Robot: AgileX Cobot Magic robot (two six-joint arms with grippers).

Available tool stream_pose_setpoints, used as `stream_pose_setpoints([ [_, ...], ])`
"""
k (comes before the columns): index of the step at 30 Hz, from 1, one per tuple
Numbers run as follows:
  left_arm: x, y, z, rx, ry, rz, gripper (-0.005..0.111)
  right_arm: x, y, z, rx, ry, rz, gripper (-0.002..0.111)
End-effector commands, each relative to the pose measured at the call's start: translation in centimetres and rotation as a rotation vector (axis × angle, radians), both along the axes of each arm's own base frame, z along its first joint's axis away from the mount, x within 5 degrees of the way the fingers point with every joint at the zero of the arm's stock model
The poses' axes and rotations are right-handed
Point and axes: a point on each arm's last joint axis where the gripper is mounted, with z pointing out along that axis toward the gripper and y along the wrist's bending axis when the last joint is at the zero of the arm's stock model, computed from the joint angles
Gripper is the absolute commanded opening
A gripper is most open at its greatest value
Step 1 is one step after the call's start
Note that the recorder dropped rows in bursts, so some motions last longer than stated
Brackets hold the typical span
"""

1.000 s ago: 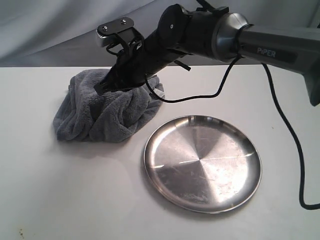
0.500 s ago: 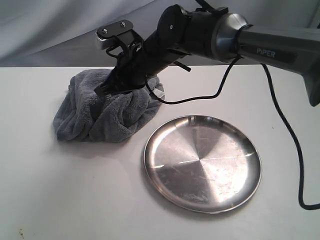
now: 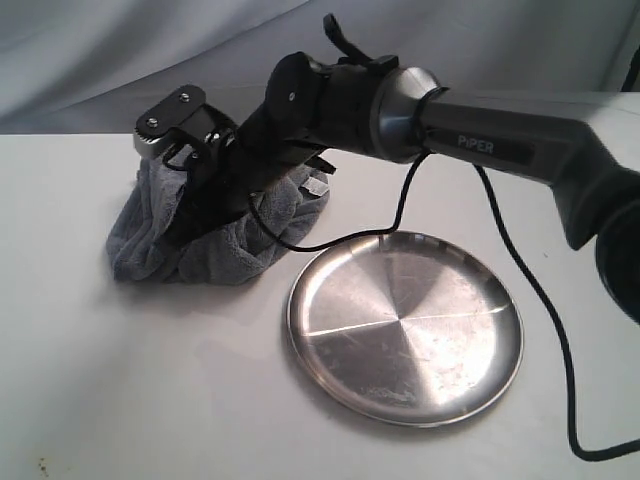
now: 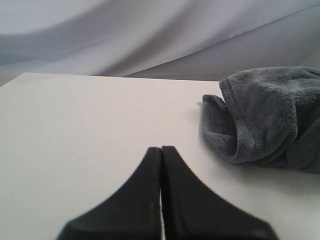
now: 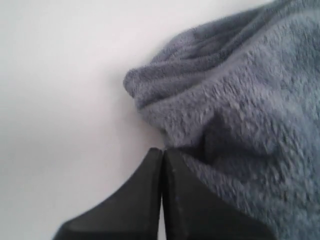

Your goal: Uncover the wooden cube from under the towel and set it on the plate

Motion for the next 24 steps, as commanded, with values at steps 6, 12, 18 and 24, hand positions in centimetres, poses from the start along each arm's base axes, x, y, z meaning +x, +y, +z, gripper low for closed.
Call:
stream_pose_setpoints([
  [6, 0.0, 0.0, 0.0, -0.004, -0.008, 0.001, 0.0, 1.6, 2.7, 3.8, 0.299, -0.402, -0.234, 0.0],
  [12, 0.0, 0.0, 0.0, -0.004, -0.008, 0.001, 0.0, 3.1, 1.3, 4.2, 0.354, -0.385, -0.335, 0.0],
  [18, 0.0, 0.0, 0.0, -0.004, -0.008, 0.001, 0.0, 4.9, -1.1, 3.5, 0.302, -0.324, -0.349, 0.0],
  [24, 0.0, 0.0, 0.0, -0.004, -0.008, 0.001, 0.0, 5.2, -2.5, 2.5, 0.248, -0.178, -0.327, 0.0],
])
